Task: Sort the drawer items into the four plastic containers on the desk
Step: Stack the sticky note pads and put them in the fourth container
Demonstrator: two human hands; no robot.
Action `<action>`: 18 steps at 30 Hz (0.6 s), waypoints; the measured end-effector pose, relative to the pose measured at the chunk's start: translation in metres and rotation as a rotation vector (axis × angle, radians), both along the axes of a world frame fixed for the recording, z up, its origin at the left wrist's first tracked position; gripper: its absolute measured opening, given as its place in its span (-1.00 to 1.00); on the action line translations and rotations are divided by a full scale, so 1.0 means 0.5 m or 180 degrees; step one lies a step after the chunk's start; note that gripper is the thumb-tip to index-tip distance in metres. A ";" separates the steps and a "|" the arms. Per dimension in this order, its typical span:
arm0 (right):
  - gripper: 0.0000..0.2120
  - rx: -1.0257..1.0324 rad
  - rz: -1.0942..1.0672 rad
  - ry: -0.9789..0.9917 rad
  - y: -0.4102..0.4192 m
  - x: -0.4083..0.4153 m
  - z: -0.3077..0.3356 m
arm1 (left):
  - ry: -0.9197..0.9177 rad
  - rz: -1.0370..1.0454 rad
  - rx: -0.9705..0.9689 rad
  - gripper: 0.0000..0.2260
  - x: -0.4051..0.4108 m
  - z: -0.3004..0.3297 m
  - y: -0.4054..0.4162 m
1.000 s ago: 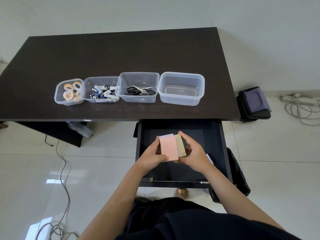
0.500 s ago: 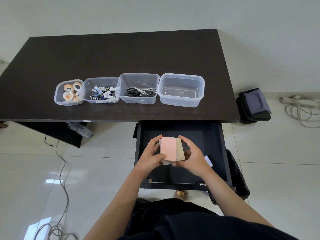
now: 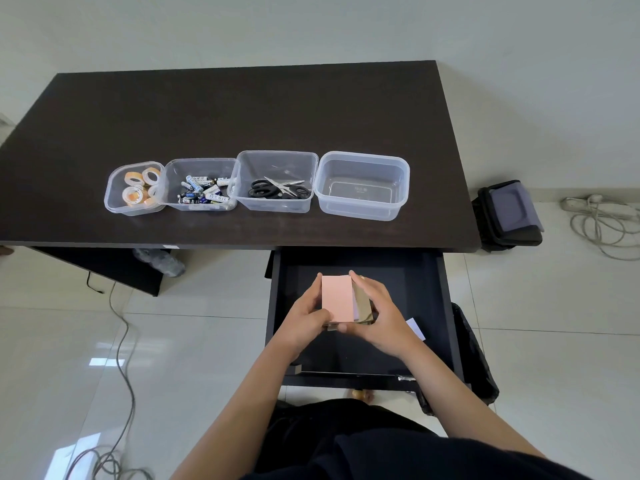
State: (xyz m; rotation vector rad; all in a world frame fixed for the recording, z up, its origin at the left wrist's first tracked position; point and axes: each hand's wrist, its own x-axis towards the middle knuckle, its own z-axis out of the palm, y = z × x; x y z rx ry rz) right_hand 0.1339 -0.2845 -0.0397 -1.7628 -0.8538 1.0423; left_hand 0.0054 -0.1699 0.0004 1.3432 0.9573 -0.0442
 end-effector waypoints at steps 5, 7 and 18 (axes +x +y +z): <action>-0.09 -0.0078 -0.0091 0.0014 0.001 0.004 -0.005 | -0.0028 -0.0038 0.0010 -0.36 0.006 -0.009 0.007; -0.15 -0.0066 -0.0120 -0.0023 0.004 0.003 -0.007 | -0.0029 -0.0079 0.0061 -0.41 0.008 -0.012 0.006; -0.46 0.0261 -0.0727 -0.0081 0.012 -0.013 -0.031 | -0.0107 0.0115 0.0068 -0.34 0.013 -0.015 -0.002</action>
